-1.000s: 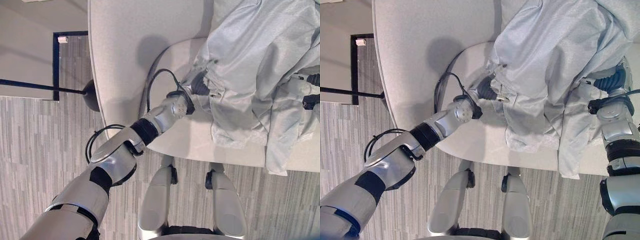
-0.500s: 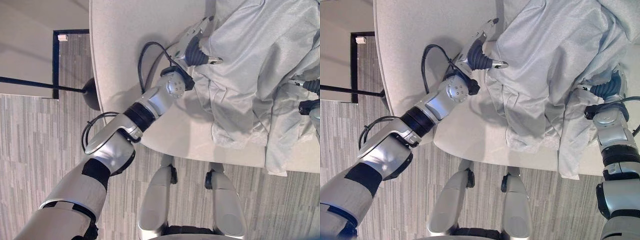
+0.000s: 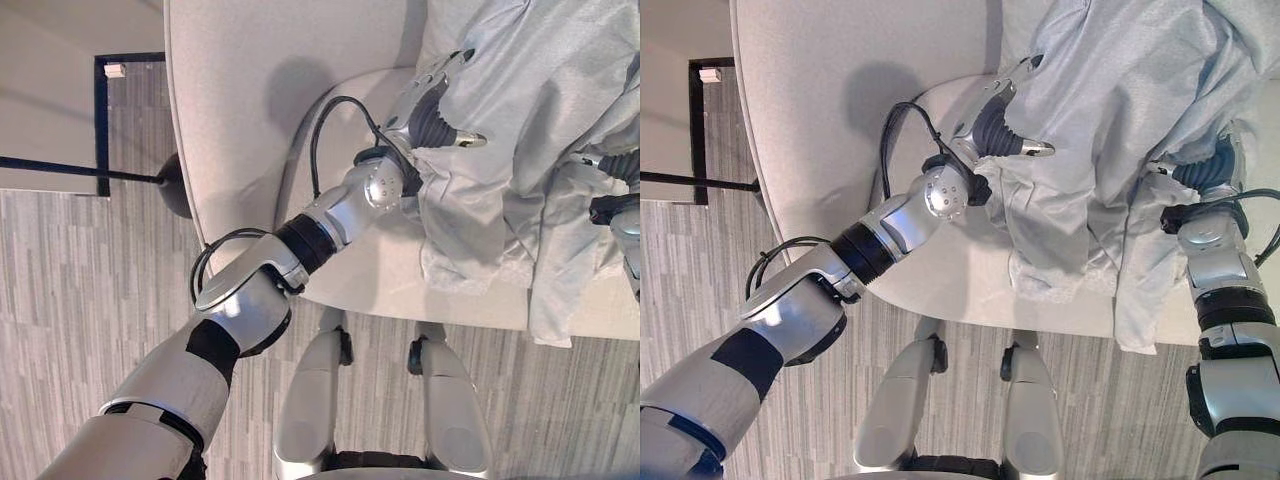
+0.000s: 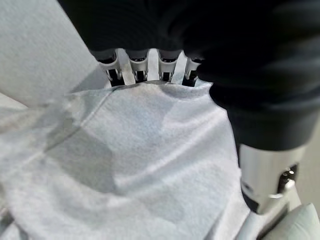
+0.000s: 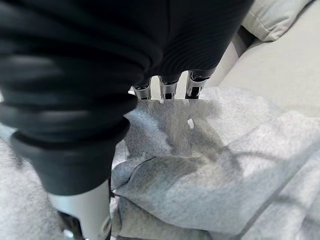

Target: Hang the clothes on the sofa on the clothes rack.

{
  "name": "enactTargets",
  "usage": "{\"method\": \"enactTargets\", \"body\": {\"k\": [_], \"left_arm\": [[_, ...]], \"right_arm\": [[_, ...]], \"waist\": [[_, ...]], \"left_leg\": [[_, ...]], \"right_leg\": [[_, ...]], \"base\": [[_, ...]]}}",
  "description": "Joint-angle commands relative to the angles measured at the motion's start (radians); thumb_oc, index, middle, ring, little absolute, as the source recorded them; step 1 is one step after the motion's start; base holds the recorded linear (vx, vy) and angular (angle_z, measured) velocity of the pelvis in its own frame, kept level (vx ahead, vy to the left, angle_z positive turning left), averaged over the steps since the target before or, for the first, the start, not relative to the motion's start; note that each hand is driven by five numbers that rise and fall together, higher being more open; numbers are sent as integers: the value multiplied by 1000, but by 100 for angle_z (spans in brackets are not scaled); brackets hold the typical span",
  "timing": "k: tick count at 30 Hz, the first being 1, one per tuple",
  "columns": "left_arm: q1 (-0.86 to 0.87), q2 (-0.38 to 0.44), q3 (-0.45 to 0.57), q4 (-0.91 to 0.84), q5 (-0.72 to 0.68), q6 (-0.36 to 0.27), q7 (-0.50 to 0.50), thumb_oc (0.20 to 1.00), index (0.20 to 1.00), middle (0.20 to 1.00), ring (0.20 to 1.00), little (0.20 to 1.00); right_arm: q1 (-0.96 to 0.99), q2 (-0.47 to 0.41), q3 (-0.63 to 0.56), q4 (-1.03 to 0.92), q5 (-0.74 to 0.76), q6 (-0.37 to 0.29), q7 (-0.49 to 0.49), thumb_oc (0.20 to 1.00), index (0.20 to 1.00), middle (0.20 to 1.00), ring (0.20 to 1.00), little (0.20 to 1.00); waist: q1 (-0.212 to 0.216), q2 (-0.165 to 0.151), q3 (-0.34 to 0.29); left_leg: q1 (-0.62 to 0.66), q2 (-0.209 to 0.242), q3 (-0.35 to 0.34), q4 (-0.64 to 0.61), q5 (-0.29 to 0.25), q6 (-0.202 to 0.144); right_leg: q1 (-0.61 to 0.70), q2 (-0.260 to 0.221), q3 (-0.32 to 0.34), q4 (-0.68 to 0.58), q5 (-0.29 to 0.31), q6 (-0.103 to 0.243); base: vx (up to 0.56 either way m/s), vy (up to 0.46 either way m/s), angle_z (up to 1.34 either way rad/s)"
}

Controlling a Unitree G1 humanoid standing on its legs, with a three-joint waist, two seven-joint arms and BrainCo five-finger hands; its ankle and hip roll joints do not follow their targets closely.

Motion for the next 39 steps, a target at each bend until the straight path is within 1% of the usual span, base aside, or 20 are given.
{"method": "enactTargets", "body": {"k": [1,5,11,12,13,17,18,21,28,29,31,33,34,35,38,39], "left_arm": [[-173,-85,-5,142,-25,-58,26,1000,1000,1000,1000,1000],[-211,-82,-21,187,-31,-63,32,1000,1000,1000,1000,1000],[-226,-101,-39,230,-36,-67,29,1000,1000,1000,1000,1000],[-224,-103,-42,235,-36,-67,28,875,875,875,875,875],[-223,-106,-45,238,-37,-67,27,338,338,338,338,338],[-223,-107,-46,239,-38,-68,28,338,338,338,338,338],[-213,-109,-39,273,-38,-71,40,200,200,200,200,200],[-199,-115,-4,277,-45,-72,56,200,200,200,200,200],[-220,-92,10,265,-40,-73,80,200,200,200,200,200],[-224,-80,17,257,-35,-72,84,200,200,200,200,200],[-224,-72,17,253,-32,-71,84,200,200,200,200,200],[-217,-30,24,226,-25,-68,83,200,200,200,200,200],[-209,11,30,203,-14,-63,81,200,200,200,200,200],[-197,73,49,157,-5,-59,84,200,200,200,200,200],[-172,130,82,92,7,-55,85,200,200,200,200,200],[-163,133,85,79,10,-50,83,200,200,200,200,200]], "right_arm": [[-9,-25,-43,-98,-2,-39,-1,1000,1000,1000,1000,1000],[21,-8,-65,-156,-19,-41,6,1000,1000,1000,1000,1000],[59,11,-100,-186,-19,-44,11,1000,1000,1000,1000,1000],[64,15,-103,-194,-21,-43,13,1000,1000,1000,1000,1000],[67,17,-105,-198,-21,-43,13,1000,1000,1000,1000,1000],[69,17,-107,-200,-21,-42,13,1000,1000,1000,1000,1000],[97,26,-130,-229,-27,-45,18,1000,1000,1000,1000,1000],[105,44,-142,-229,-28,-44,17,1000,1000,1000,1000,1000],[89,66,-131,-216,-29,-46,8,1000,1000,1000,1000,1000],[84,71,-130,-211,-29,-47,4,200,200,200,200,200],[84,73,-129,-208,-32,-48,3,200,200,200,200,200],[90,66,-133,-213,-46,-48,3,200,200,200,200,200],[99,61,-143,-213,-51,-45,0,200,200,200,200,200],[119,51,-167,-219,-55,-44,-3,200,200,200,200,200],[149,44,-194,-230,-66,-41,-5,200,200,200,200,200],[155,45,-196,-235,-67,-40,-4,200,200,200,200,200]], "waist": [[29,18,-21],[18,8,-21],[5,2,-21],[4,1,-21],[2,1,-21],[3,1,-21],[-5,-7,-21],[-16,-9,-21],[-15,-9,-21],[-13,-9,-21],[-12,-8,-21],[-7,-5,-21],[-4,-5,-21],[3,-4,-21],[9,-5,-21],[7,-4,-21]], "left_leg": [[172,136,-54,1,-199,-105],[173,139,-51,1,-197,-104],[185,141,-50,1,-190,-102],[188,142,-49,1,-187,-102],[189,144,-48,1,-186,-102],[190,145,-48,1,-186,-102],[206,155,-38,1,-174,-103],[222,157,-33,1,-173,-105],[237,157,-29,1,-177,-104],[244,156,-30,1,-184,-106],[248,155,-30,1,-187,-108],[267,153,-29,1,-194,-107],[281,152,-29,1,-198,-108],[297,152,-28,1,-202,-109],[317,152,-28,1,-204,-111],[321,152,-28,1,-205,-111]], "right_leg": [[-76,-72,32,7,-43,32],[-82,-72,36,7,-42,29],[-77,-68,38,7,-40,27],[-76,-67,38,7,-40,28],[-77,-67,37,7,-40,28],[-76,-67,37,7,-40,28],[-72,-62,30,7,-43,28],[-55,-68,21,7,-46,29],[-45,-68,13,7,-43,32],[-37,-69,14,7,-44,33],[-31,-69,13,7,-44,34],[-11,-69,9,7,-48,34],[6,-68,6,7,-50,35],[28,-69,1,7,-55,35],[54,-70,-4,7,-59,34],[59,-69,-5,7,-60,34]], "base": [[0,0,0],[1,-7,-1],[-1,-23,-1],[0,0,0],[0,0,0],[-5,-16,0],[-27,-74,-4],[-15,-44,-6],[0,0,0],[0,0,0],[0,0,0],[0,0,0],[0,0,0],[0,0,0],[2,1,2],[8,14,8]]}}
